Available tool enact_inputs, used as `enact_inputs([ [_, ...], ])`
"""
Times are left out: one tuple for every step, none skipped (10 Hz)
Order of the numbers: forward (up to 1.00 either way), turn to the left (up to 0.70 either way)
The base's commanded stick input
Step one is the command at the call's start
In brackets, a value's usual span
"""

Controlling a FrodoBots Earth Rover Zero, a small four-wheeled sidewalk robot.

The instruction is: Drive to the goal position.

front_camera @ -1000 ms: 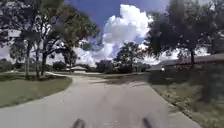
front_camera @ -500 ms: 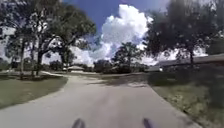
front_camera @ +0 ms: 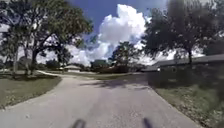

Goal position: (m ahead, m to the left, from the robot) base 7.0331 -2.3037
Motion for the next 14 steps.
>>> enact_inputs([
  [0.7, 0.0],
  [0.7, 0.0],
  [0.7, 0.0],
  [0.7, 0.0],
  [0.7, 0.0],
  [0.7, 0.0],
  [0.7, 0.0],
  [0.7, 0.0],
  [0.7, 0.0],
  [0.7, 0.0],
  [0.7, 0.0],
  [0.7, 0.0],
  [0.7, 0.0],
  [0.7, 0.0],
])
